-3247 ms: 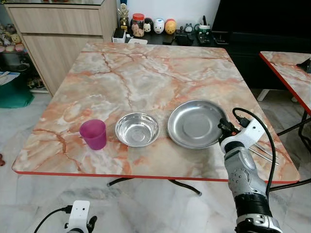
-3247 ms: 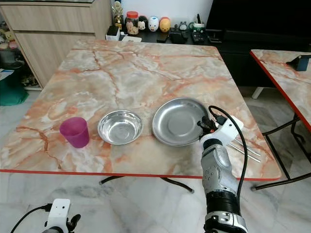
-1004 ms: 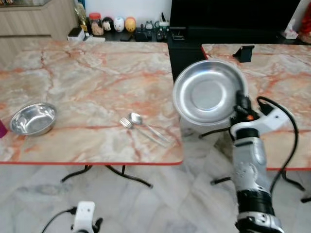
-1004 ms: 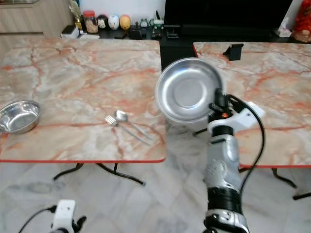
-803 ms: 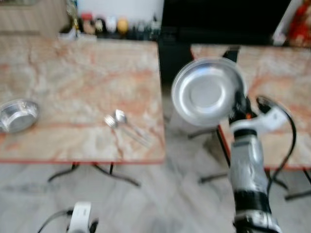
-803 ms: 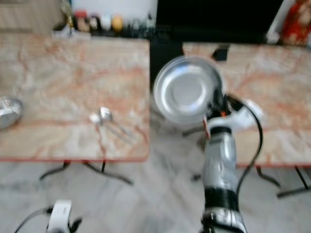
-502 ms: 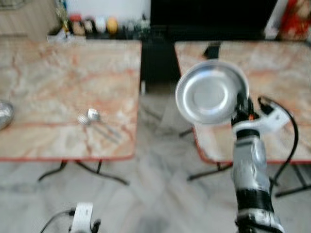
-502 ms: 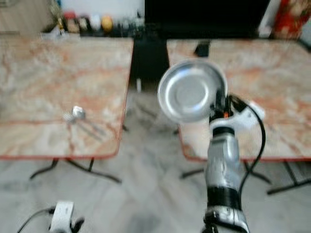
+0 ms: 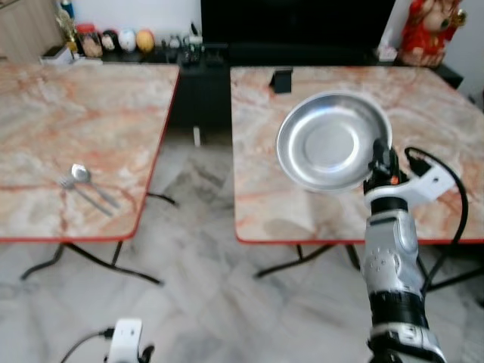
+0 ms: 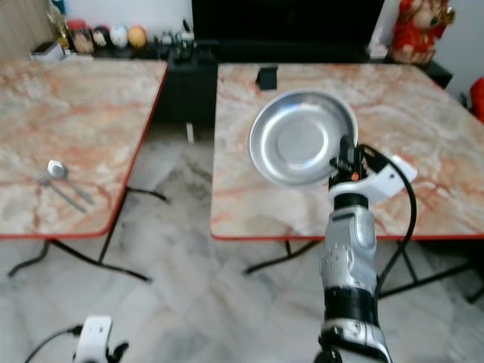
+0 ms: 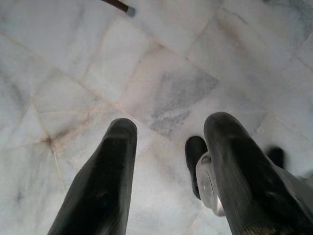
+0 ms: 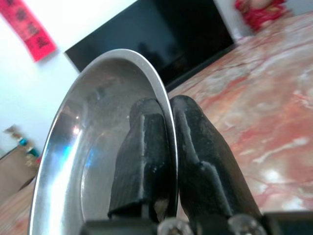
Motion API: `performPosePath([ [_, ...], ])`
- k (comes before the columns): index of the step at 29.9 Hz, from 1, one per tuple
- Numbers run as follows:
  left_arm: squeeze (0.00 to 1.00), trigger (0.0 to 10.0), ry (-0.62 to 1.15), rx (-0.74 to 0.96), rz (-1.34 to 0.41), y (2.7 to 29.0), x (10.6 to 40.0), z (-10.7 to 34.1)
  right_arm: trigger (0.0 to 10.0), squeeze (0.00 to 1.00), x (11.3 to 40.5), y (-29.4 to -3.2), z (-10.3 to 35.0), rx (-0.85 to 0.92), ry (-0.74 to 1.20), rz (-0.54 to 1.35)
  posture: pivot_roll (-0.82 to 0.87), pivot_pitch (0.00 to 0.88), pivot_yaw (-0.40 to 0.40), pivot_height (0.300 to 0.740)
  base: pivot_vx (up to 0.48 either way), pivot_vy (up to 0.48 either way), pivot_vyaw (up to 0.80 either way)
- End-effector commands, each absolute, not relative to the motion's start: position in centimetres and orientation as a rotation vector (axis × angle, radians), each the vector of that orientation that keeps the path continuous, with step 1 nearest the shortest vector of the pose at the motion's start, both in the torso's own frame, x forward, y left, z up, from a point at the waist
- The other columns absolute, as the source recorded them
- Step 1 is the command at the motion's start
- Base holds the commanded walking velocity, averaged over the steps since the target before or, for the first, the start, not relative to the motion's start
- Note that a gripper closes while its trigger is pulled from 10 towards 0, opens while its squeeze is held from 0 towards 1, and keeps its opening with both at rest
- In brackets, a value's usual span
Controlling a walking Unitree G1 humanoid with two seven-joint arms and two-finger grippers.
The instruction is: Setting the table
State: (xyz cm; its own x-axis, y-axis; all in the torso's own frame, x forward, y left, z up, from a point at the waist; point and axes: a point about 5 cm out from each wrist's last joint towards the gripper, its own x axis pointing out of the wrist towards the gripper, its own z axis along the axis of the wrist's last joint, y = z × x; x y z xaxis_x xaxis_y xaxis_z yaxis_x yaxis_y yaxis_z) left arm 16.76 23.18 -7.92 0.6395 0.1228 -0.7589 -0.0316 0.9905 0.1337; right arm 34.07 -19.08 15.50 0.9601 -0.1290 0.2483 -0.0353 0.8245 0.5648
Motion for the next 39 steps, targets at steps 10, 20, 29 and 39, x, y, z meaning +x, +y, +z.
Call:
performPosePath([
  [10, 0.0, 10.0, 0.888, 0.11, 0.08, 22.7, 16.5, -8.2, 10.0, 0.0, 34.2, -20.1, 16.1, 0.59, -0.304, -0.076, -0.04, 0.0, -0.038, 0.74, 0.0, -0.37, 0.0],
  [20, 0.0, 10.0, 0.892, 0.113, 0.085, 22.7, 16.5, -8.2, 10.0, 0.0, 34.9, -20.3, 15.9, 0.589, -0.287, -0.106, -0.03, 0.0, -0.037, 0.74, 0.0, -0.22, 0.0],
  [29, 0.0, 10.0, 0.879, 0.093, 0.091, 22.6, 16.7, -8.1, 10.0, 0.0, 35.4, -20.3, 15.8, 0.587, -0.274, -0.124, -0.03, 0.0, -0.041, 0.74, 0.0, 0.0, 0.0],
  [39, 0.0, 10.0, 0.858, 0.083, 0.097, 22.7, 17.0, -7.9, 10.0, 0.0, 35.4, -19.8, 15.4, 0.594, -0.264, -0.12, -0.02, 0.0, -0.04, 0.74, 0.076, 0.0, 0.0],
])
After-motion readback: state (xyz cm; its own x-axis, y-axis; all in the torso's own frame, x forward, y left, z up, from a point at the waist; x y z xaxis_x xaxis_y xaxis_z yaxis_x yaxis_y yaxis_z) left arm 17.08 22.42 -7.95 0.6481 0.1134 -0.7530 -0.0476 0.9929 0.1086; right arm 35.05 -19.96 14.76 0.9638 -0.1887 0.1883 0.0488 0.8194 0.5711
